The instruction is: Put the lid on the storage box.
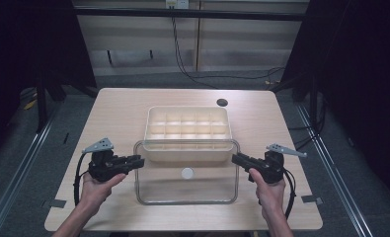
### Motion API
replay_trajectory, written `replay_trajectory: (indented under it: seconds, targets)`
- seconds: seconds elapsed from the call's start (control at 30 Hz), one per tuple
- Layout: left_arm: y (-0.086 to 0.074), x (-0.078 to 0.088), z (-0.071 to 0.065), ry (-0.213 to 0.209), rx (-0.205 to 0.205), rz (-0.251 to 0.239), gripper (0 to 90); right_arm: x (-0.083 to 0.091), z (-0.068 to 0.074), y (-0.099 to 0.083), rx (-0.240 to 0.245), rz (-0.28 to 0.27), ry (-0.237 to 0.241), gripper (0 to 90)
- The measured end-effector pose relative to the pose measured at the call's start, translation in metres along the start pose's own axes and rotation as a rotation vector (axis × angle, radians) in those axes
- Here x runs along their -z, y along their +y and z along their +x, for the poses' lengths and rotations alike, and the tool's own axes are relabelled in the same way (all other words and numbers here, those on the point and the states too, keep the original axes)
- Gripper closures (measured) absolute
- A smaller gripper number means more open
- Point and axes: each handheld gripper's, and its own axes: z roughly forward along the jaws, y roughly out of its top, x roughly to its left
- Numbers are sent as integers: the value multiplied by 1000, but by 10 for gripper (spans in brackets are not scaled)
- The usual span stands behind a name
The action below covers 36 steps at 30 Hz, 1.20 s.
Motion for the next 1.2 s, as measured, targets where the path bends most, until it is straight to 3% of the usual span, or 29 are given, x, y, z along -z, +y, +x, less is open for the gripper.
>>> replay_trajectory:
  seconds: [0.17,0.37,0.8,1.2]
  targets:
    - [3,0,-1,16,4,-4,705,2,4,6,18,-2,-1,723]
    - [10,-2,0,0,-7,-7,706,4,3,14,29,-3,-4,723]
    - [24,7,1,-5,-6,-55,719,0,4,30,42,-44,21,719]
    - [43,14,2,2,-32,-89,722,-3,4,46,48,-61,46,718]
